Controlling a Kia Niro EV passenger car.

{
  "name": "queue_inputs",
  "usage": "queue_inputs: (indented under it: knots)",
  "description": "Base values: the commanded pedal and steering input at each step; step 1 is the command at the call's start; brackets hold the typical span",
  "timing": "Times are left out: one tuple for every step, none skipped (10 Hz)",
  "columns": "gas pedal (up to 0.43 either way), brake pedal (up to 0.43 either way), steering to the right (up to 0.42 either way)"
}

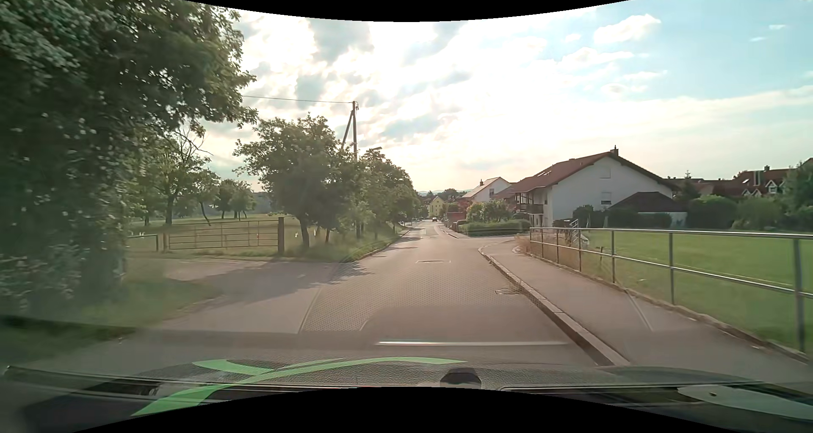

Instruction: Follow the waypoints while adhering to traffic rules and regulations

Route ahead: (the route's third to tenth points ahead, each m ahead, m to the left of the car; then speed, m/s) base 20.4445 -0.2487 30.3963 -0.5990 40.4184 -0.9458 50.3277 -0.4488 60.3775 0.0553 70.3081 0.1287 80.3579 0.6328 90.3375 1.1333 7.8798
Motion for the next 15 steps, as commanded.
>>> queue_inputs:
  knots:
    - [0.067, 0.0, 0.008]
    - [0.067, 0.0, 0.008]
    - [0.067, 0.0, 0.008]
    - [0.067, 0.0, 0.008]
    - [0.067, 0.0, 0.008]
    - [0.067, 0.0, 0.009]
    - [0.067, 0.0, 0.009]
    - [0.059, 0.0, 0.009]
    - [0.047, 0.0, 0.009]
    - [0.047, 0.0, 0.009]
    - [0.039, 0.0, 0.009]
    - [0.02, 0.0, 0.009]
    - [0.008, 0.0, 0.009]
    - [0.02, 0.0, 0.008]
    - [0.039, 0.0, 0.008]
